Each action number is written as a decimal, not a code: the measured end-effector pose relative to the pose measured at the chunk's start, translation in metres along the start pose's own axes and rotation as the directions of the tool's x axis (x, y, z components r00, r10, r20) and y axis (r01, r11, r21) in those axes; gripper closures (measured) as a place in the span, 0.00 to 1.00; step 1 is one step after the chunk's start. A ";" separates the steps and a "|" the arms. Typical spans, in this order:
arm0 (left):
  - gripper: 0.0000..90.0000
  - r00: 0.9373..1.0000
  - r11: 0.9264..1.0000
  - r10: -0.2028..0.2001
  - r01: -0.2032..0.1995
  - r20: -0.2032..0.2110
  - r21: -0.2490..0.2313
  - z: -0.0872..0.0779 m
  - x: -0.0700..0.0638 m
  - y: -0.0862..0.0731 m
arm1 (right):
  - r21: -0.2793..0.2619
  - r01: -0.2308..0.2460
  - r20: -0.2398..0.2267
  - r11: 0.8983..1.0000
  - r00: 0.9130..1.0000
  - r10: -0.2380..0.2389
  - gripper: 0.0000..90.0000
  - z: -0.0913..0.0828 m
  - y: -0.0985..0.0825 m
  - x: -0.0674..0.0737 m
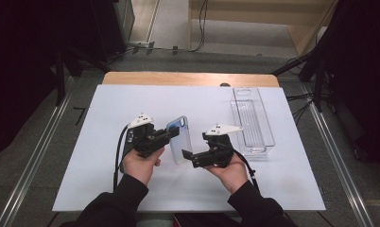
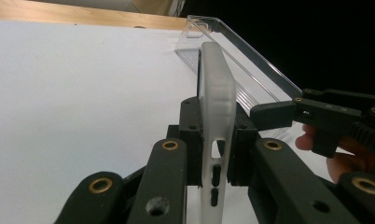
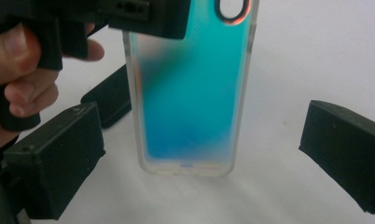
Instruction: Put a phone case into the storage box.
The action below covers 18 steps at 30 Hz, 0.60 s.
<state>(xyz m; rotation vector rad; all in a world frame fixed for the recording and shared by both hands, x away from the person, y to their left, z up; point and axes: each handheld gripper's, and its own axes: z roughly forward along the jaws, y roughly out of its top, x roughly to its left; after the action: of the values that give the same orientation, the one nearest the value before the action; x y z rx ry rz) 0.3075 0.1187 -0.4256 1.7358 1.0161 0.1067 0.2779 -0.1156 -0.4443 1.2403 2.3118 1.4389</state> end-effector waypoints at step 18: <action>0.89 1.000 1.000 -0.005 0.004 0.026 0.021 -0.003 -0.015 -0.006 | -0.018 -0.011 0.024 1.000 1.000 0.011 0.00 0.019 0.003 0.016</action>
<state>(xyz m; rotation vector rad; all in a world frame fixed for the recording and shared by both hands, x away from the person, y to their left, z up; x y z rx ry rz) 0.2925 0.1111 -0.4235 1.7493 1.0052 0.0703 0.2793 -0.0908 -0.4473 1.2602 2.2750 1.4371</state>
